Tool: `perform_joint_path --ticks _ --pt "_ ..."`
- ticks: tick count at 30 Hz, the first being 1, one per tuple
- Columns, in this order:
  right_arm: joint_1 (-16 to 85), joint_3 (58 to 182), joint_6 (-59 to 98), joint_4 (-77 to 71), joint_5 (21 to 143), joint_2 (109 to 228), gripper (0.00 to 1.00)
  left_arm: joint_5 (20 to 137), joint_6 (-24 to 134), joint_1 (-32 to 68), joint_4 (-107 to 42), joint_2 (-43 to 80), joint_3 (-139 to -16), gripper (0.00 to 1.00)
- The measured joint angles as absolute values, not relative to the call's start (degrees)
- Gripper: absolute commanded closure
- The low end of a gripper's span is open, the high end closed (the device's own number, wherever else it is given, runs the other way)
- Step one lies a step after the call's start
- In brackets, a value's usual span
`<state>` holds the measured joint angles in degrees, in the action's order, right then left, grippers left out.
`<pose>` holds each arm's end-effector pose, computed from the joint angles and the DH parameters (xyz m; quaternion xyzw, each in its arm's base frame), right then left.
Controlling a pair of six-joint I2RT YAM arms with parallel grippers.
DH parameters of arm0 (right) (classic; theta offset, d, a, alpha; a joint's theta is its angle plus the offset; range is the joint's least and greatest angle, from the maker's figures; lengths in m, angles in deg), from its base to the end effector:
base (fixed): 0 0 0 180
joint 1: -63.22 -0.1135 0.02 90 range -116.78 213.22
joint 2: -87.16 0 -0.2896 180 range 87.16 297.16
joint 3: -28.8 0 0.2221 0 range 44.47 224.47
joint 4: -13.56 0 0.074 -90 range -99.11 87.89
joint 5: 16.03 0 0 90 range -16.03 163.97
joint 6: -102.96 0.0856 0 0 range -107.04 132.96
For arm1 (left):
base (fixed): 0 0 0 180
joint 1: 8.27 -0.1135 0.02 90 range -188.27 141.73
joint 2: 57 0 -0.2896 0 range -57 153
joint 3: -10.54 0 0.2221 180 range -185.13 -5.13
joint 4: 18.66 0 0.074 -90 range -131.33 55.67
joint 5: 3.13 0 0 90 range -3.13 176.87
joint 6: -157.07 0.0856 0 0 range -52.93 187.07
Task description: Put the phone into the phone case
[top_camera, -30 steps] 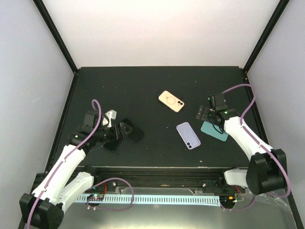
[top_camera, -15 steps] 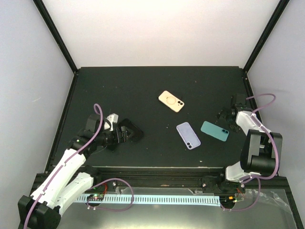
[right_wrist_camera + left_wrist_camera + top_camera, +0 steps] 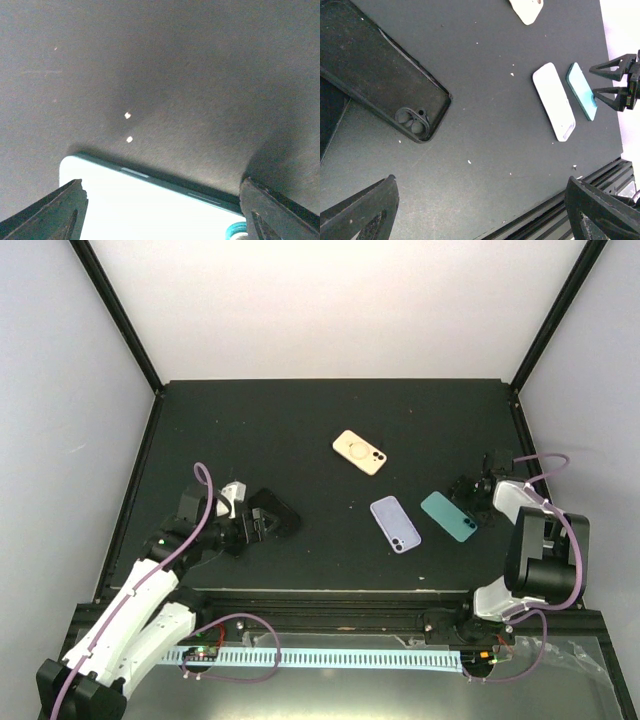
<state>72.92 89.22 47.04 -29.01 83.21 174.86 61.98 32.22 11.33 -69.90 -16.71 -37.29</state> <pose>0.2590 -0.0303 0.1523 0.3528 0.9159 0.1143 0.1537 0.1094 -0.0772 0.2251 -0.0352 0.9012 -0.3518 0.2507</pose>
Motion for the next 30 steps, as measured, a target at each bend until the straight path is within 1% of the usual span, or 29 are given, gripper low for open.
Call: perform_joint_path --ticks 4,12,14,19,24,30 --pt "72.0 86.6 48.0 -27.2 86.4 172.6 0.16 62.1 31.8 11.3 -69.9 -17.7 -36.6 0.08" --pt "65.2 83.7 49.9 -25.2 89.7 170.1 0.17 62.2 31.0 11.4 -69.9 -18.4 -35.6 0.08" --pt "63.6 83.6 50.0 -24.5 89.8 170.2 0.17 62.2 30.9 11.4 -69.9 -18.4 -35.6 0.08" --pt "58.6 84.4 49.5 -23.4 89.7 171.7 0.25 62.2 30.6 11.5 -70.0 -19.2 -35.6 0.08" --pt "53.3 87.0 49.1 -23.5 87.5 174.4 0.26 62.4 30.3 11.7 -70.3 -19.7 -35.6 0.08" --pt "44.7 87.6 50.4 -23.7 85.3 175.0 0.28 62.7 30.0 11.8 -70.4 -19.9 -35.6 0.08"
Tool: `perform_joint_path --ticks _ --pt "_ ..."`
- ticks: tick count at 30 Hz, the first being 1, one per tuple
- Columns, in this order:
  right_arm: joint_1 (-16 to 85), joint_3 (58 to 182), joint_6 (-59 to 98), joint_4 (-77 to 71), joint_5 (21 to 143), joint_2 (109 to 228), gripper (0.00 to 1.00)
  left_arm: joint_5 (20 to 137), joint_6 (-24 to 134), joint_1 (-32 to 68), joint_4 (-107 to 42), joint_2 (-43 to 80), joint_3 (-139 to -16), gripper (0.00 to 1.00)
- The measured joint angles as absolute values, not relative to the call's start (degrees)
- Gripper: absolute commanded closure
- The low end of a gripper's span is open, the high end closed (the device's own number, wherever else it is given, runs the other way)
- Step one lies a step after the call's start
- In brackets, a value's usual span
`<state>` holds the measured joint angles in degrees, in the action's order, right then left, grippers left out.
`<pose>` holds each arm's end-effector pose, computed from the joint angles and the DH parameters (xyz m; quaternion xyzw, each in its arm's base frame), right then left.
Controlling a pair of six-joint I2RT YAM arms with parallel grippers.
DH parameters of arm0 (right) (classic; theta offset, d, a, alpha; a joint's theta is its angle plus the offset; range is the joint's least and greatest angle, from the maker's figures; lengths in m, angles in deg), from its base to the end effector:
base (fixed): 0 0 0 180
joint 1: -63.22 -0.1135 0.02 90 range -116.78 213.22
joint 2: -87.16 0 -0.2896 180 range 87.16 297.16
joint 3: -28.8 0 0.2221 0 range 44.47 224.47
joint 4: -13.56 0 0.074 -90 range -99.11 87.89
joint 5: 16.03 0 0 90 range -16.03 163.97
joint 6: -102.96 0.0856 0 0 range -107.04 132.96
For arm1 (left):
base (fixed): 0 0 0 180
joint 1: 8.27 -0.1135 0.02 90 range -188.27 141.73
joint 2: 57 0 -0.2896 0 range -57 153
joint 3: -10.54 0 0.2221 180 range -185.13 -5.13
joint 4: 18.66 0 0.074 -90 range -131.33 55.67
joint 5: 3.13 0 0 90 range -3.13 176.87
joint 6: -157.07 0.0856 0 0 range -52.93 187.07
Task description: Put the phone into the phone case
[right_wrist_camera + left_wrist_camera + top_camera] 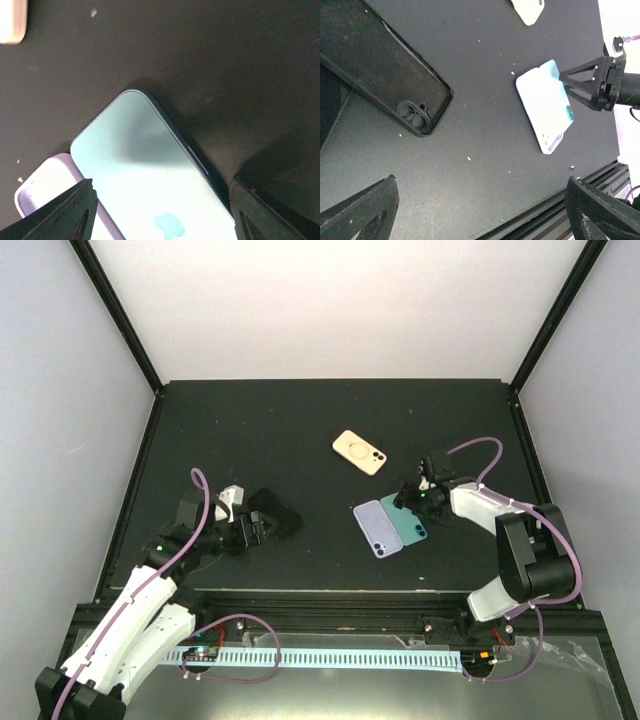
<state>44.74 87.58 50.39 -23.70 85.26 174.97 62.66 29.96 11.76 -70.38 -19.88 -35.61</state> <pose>0.2476 0.1004 0.1505 0.1404 0.9640 0.1809 0.1355 0.1009 -0.0742 0.2200 -0.0498 0.8982 -0.3563 0.2527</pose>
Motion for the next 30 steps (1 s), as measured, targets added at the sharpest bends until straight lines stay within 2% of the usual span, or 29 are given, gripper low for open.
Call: perform_joint_path --ticks 6,17,19,22,30 --pt "38.2 87.4 52.2 -24.9 83.8 174.3 0.29 62.9 30.0 12.1 -70.7 -19.9 -35.6 0.08" --pt "33.7 85.2 50.6 -35.0 75.9 169.9 0.29 63.1 29.5 12.6 -70.9 -19.9 -35.6 0.08" --pt "32.4 85.2 50.3 -35.5 74.8 169.9 0.26 63.1 29.3 12.8 -70.9 -19.9 -35.6 0.08" --pt "30.3 85.5 49.5 -36.0 73.6 170.4 0.15 63.1 28.9 13.0 -70.9 -19.9 -35.6 0.08" --pt "23.1 90.6 48.9 -38.4 69.8 176.1 0.14 63.4 28.4 13.4 -71.3 -20.7 -35.6 0.08"
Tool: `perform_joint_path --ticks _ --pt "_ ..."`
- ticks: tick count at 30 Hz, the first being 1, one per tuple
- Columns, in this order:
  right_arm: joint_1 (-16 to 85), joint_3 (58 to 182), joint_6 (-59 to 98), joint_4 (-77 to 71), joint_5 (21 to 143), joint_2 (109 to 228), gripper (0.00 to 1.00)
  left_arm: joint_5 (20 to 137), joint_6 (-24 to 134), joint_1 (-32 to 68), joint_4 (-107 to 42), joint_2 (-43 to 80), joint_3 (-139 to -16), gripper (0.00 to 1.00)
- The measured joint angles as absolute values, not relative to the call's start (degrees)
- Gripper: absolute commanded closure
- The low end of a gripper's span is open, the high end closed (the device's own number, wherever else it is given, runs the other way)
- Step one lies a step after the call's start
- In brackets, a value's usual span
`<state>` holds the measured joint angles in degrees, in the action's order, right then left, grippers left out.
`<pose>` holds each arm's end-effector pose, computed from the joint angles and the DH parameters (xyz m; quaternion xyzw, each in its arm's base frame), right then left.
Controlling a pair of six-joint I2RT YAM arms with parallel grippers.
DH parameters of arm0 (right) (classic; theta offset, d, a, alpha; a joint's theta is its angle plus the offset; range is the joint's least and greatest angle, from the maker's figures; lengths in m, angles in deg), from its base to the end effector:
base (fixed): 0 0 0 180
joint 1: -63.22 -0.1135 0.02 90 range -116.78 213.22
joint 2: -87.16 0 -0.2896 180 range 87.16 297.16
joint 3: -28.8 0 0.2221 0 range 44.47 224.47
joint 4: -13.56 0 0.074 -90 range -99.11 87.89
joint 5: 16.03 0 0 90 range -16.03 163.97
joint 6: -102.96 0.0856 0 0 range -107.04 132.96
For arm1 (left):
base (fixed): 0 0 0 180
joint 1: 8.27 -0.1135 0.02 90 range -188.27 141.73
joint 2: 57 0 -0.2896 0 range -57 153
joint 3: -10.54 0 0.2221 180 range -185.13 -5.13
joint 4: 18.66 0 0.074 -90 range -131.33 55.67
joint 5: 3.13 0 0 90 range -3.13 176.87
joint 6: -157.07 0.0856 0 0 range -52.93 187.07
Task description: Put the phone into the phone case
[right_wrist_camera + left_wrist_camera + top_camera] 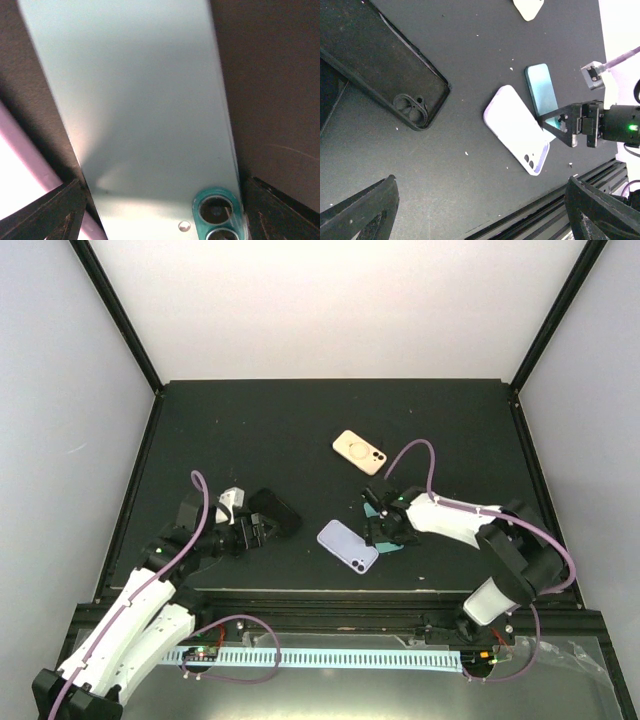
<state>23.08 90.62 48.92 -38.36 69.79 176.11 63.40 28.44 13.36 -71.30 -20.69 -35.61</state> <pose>0.1895 0.1516 0.1453 -0.0328 0.9942 0.0302 0.0975 0.0965 -0.0750 0.2193 -0.0521 0.8994 -0.3580 0.2455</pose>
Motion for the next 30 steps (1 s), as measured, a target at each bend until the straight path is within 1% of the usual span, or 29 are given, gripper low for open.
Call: perform_joint_path --ticks 8,12,17,22,24,30 --pt "20.5 95.7 49.0 -39.7 67.1 181.4 0.14 63.8 28.4 13.6 -72.1 -21.0 -35.6 0.08" --pt "20.5 96.5 48.8 -39.4 66.9 182.4 0.16 63.8 28.4 13.6 -72.1 -21.0 -35.6 0.08" --pt "20.5 97.6 47.7 -38.5 66.3 183.4 0.21 64.0 28.4 13.7 -72.1 -21.0 -35.6 0.08" --pt "20.5 98.7 45.4 -38.1 65.0 184.2 0.24 64.3 28.4 13.9 -72.1 -21.0 -35.6 0.11" --pt "20.4 98.9 44.3 -38.1 64.8 184.2 0.25 64.2 28.4 13.9 -72.1 -21.0 -35.6 0.14" --pt "20.3 98.2 40.4 -37.6 64.1 182.6 0.27 64.3 28.5 13.9 -72.0 -18.6 -36.0 0.18"
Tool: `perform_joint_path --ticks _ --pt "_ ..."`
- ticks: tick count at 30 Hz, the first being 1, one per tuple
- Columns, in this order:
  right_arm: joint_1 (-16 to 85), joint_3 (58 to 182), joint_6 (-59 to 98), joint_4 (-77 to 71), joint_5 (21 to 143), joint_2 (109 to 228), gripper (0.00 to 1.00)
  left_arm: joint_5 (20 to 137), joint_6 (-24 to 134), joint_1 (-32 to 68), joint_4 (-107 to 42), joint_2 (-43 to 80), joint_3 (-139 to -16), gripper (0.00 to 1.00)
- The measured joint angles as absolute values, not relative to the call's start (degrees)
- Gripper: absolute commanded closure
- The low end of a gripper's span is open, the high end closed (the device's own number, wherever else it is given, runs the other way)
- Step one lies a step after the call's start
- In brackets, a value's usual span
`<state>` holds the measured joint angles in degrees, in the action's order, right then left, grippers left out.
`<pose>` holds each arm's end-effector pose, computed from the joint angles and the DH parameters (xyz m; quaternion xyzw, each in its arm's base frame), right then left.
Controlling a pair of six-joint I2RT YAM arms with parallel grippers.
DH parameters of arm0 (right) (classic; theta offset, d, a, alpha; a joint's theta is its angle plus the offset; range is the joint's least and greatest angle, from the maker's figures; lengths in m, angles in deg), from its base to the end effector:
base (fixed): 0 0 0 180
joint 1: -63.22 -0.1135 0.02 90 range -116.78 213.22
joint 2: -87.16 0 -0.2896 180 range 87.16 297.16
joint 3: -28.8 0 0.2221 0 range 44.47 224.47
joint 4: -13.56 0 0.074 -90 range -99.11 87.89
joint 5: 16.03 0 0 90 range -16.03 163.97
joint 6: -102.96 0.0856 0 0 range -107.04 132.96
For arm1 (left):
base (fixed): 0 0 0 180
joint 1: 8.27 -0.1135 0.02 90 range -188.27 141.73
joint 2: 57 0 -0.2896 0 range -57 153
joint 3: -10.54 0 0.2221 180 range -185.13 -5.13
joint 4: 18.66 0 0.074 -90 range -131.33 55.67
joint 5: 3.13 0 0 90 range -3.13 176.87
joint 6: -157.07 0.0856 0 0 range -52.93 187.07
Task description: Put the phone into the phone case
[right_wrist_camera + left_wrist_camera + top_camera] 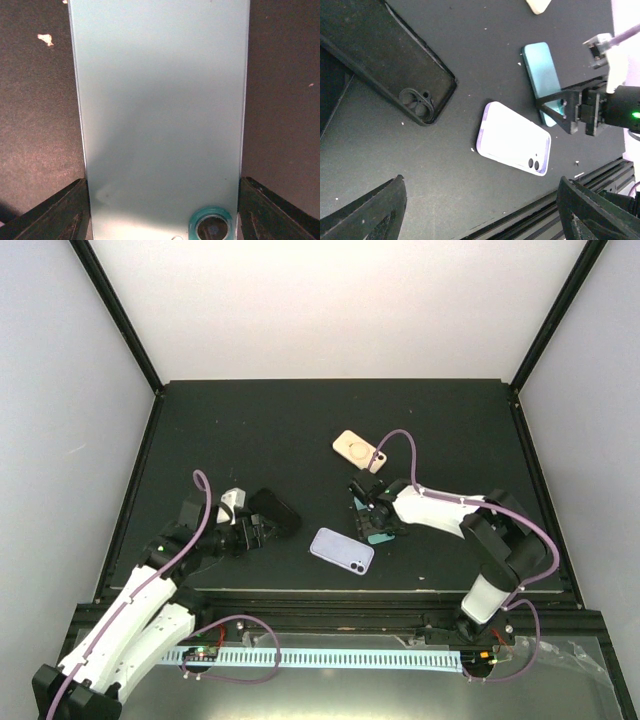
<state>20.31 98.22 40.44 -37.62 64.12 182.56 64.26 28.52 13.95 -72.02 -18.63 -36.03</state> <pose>0.2166 0.1813 0.1501 -0.1234 0.9824 -0.0055 0.1402 0.0993 -0.0761 0.2164 -0.0547 0.9079 -0.3455 0.2310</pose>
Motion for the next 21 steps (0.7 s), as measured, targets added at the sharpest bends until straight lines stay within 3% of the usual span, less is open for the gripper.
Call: perform_joint_path --ticks 11,21 --pt "18.3 94.7 32.8 -31.9 66.5 170.1 0.31 64.5 31.3 13.9 -72.0 -8.8 -46.3 0.24" --pt "11.5 90.5 27.9 -26.8 69.5 161.2 0.32 58.9 31.8 13.6 -70.1 -2.9 -47.2 0.25"
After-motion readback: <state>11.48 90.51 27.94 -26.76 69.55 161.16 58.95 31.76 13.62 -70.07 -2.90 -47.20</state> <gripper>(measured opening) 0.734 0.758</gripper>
